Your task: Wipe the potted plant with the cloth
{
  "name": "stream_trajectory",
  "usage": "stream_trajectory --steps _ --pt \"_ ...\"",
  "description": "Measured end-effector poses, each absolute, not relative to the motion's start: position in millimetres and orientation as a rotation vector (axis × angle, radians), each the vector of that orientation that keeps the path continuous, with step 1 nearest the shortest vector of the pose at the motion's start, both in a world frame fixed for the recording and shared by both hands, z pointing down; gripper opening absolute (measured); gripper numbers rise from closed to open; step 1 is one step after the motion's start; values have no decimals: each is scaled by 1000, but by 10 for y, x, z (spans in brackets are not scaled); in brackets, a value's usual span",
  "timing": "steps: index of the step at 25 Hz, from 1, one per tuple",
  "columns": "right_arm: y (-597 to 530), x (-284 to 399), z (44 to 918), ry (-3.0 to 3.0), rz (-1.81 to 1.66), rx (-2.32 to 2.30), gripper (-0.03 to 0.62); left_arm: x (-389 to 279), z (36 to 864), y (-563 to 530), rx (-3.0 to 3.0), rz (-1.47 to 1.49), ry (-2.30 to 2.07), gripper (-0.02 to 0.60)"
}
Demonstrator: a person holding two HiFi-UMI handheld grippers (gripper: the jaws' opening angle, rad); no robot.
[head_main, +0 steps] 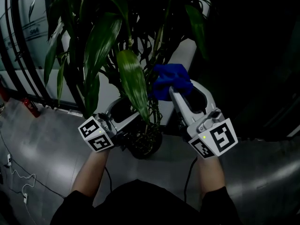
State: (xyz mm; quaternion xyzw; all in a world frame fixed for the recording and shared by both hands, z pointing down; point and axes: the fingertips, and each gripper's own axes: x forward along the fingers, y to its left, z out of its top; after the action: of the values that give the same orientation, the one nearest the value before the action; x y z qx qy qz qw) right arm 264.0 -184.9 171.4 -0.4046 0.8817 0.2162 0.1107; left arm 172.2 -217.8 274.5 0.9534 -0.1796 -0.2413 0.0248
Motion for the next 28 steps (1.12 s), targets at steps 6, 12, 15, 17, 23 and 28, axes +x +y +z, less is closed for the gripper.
stream_trajectory --steps 6,12,15,17,23,28 --pt "-1965 2413 1312 2534 689 -1094 112 1716 2740 -2255 2958 -668 -549 282" --pt "-1908 2191 893 2450 789 -961 111 1686 2846 -2306 2975 -550 -554 275" --pt "-1862 2209 819 2419 745 -925 112 1669 2979 -2228 2963 -502 -542 275" --pt "-1895 2126 816 2459 671 -846 112 1658 2972 -2189 2965 -497 -535 275" --pt "-2051 1737 1147 2617 672 -788 112 1729 2888 -2236 3009 -507 -506 275" --pt "-2117 1629 1340 2676 638 -783 112 1755 2869 -2223 3016 -491 -519 275"
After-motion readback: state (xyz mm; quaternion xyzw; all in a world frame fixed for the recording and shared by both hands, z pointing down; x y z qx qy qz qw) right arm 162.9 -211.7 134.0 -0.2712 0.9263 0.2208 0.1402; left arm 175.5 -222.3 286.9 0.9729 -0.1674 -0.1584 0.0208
